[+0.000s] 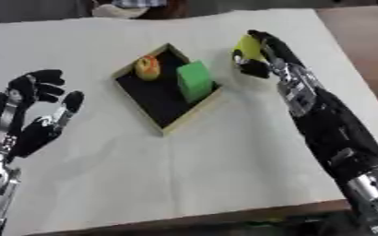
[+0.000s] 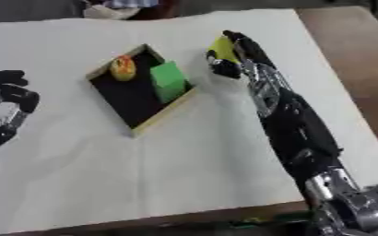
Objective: Pick up objects on the table and place them in the box.
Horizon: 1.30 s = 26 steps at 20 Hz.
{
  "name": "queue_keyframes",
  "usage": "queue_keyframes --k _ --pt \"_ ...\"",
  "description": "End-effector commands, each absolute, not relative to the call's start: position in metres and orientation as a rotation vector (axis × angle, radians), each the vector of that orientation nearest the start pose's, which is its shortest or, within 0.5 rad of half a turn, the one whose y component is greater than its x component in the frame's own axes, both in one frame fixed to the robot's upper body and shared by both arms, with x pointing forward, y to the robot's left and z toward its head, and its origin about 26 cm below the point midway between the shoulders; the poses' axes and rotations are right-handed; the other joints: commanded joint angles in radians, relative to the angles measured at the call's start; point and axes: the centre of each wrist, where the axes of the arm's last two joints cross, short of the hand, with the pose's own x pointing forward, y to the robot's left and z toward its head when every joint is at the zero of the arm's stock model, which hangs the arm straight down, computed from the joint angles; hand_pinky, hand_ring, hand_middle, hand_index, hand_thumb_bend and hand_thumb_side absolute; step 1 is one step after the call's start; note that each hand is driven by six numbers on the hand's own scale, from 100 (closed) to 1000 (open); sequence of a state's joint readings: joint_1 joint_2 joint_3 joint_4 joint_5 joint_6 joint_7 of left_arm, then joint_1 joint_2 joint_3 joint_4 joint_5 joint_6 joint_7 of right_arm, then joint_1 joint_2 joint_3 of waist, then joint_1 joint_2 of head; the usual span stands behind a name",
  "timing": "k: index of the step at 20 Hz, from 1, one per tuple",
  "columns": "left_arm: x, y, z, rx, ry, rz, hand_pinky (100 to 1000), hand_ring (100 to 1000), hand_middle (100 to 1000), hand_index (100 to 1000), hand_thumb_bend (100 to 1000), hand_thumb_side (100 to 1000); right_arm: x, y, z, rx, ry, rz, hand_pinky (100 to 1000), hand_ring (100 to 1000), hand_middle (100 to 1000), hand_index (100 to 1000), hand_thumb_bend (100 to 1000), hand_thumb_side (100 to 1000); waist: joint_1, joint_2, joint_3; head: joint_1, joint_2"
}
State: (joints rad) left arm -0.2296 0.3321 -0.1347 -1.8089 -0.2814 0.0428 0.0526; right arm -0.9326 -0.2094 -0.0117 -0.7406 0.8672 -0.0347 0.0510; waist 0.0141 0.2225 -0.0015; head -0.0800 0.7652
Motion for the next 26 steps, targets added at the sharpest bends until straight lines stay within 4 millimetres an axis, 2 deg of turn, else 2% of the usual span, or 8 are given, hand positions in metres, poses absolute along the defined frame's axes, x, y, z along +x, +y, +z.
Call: queue_keyframes --k 1,7,9,12,14,19,23,26 --pt "0.314 0.250 0.130 0.414 -1.979 -0.572 662 653 649 789 555 659 0.488 -0.239 0.121 -0.774 -1.487 1.006 849 918 849 996 107 562 -0.003 -0.028 -0.001 0.001 0.005" --pt "0.314 0.250 0.130 0.408 -1.979 -0.580 661 652 648 789 551 660 0.487 -0.241 0.128 -0.763 -1.503 1.018 828 873 779 985 100 491 -0.004 -0.029 -0.003 0.002 0.005" --pt "0.314 0.250 0.130 0.406 -1.980 -0.581 661 652 648 790 550 660 0.488 -0.241 0.130 -0.767 -1.515 1.020 831 877 802 989 113 550 -0.004 -0.030 -0.003 0.002 0.005" --pt "0.314 0.250 0.130 0.404 -1.981 -0.582 661 652 648 790 549 661 0.488 -0.241 0.132 -0.767 -1.515 1.033 836 882 829 994 141 573 -0.005 -0.031 -0.003 0.001 0.005" --pt "0.314 0.250 0.130 0.403 -1.981 -0.583 661 652 649 790 549 660 0.488 -0.242 0.132 -0.766 -1.509 1.042 832 877 817 992 131 544 -0.006 -0.031 -0.003 0.002 0.005" --pt "0.314 0.251 0.130 0.404 -1.981 -0.583 660 652 649 790 546 661 0.488 -0.243 0.135 -0.788 -1.511 1.045 797 818 723 973 100 353 -0.008 -0.031 -0.002 0.003 0.005" --pt "0.314 0.251 0.130 0.403 -1.984 -0.581 660 651 649 789 544 661 0.488 -0.243 0.143 -0.828 -1.556 1.022 774 774 621 952 100 280 -0.010 -0.032 -0.001 0.004 0.005" --pt "0.314 0.251 0.130 0.402 -1.985 -0.578 659 651 648 788 542 661 0.488 -0.240 0.153 -0.855 -1.612 1.017 772 761 593 946 100 271 -0.012 -0.032 -0.002 0.004 0.005"
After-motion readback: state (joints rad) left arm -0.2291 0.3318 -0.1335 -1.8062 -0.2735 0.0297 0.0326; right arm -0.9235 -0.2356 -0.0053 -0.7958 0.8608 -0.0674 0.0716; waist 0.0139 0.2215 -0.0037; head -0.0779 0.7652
